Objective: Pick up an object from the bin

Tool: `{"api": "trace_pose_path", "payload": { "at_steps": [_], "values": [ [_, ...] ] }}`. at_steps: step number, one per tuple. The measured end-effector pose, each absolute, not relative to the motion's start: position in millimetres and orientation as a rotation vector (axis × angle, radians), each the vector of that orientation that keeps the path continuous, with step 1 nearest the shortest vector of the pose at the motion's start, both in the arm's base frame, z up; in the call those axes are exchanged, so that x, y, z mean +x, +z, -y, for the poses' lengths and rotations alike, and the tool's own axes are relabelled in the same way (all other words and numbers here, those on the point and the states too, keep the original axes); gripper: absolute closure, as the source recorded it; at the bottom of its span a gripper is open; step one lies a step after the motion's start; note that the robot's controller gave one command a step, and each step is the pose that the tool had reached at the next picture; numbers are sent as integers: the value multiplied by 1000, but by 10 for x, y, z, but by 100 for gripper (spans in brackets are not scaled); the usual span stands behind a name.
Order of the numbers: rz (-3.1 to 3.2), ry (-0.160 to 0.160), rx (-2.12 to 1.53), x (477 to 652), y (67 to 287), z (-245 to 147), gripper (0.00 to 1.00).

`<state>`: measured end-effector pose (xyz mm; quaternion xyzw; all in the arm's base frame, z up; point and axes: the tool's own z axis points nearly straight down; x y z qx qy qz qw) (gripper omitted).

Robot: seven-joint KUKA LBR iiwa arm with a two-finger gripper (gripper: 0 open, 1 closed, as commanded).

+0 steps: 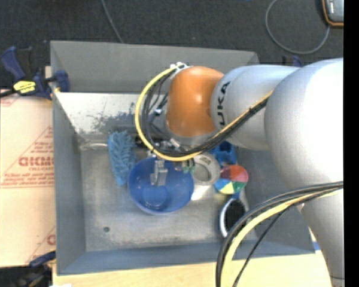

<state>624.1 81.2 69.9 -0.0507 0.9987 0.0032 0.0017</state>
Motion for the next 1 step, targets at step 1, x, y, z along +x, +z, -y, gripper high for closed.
{"api": "trace_pose_path", "payload": {
  "at_steps": [1],
  "values": [
    [-3134,10,-158,6241,699,-812,100]
  ]
}}
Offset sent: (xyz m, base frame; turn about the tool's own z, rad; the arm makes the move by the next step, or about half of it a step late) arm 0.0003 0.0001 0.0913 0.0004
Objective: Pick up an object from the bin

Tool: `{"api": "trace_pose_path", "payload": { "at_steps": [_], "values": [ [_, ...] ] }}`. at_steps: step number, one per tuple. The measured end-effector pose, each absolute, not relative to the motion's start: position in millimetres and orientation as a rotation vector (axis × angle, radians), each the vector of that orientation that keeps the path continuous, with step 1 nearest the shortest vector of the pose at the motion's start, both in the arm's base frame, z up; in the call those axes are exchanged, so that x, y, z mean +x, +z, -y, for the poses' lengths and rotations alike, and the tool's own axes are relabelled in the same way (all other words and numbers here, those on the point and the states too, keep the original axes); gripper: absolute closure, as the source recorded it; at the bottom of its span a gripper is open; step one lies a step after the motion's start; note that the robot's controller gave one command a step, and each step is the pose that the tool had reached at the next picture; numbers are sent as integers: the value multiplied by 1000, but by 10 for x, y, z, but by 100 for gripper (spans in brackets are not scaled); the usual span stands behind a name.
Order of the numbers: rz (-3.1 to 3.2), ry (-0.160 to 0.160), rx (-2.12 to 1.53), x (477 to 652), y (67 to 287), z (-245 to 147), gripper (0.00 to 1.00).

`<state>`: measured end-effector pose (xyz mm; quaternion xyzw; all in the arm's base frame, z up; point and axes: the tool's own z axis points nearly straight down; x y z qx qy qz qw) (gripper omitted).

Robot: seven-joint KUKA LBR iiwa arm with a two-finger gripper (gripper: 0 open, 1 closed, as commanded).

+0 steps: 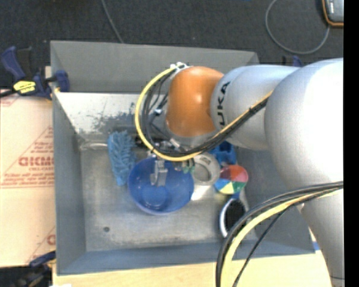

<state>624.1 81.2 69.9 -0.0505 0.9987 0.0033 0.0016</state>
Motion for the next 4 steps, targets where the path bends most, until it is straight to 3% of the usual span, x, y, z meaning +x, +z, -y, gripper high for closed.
{"api": "trace_pose_path", "payload": {
  "at_steps": [1,2,4],
  "values": [
    [-3147,10,-158,6202,901,-811,100],
    [-3133,7,-158,6230,1259,-801,100],
    [-3127,9,-153,6246,1597,-800,100]
  ]
}}
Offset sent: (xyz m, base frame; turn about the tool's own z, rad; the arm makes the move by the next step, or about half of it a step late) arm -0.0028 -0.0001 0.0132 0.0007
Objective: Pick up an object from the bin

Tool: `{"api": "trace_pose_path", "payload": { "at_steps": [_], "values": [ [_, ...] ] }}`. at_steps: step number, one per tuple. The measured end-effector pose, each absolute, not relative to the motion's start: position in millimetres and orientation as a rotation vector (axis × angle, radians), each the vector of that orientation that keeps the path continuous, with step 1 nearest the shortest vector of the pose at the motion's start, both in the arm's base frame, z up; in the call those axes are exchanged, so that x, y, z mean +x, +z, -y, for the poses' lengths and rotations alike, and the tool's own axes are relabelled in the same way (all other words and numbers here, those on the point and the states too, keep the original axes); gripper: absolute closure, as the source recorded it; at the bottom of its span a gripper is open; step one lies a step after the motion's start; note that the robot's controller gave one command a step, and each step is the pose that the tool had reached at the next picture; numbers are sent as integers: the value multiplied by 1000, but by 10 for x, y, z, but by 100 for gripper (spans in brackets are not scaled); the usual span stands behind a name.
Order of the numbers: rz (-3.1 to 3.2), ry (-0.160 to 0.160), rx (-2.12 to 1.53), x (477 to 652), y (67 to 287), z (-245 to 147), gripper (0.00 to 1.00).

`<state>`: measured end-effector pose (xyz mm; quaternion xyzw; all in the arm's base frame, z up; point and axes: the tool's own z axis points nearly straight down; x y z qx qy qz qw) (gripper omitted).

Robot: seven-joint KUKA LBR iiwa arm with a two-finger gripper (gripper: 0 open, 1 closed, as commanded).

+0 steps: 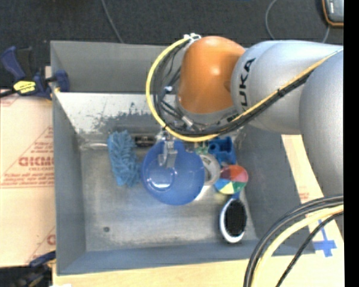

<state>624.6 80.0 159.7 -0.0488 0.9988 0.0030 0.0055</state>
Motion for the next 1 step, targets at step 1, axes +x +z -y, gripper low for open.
{"api": "trace_pose_path", "payload": {
  "at_steps": [1],
  "values": [
    [-3123,11,-151,6255,1691,-800,100]
  ]
}}
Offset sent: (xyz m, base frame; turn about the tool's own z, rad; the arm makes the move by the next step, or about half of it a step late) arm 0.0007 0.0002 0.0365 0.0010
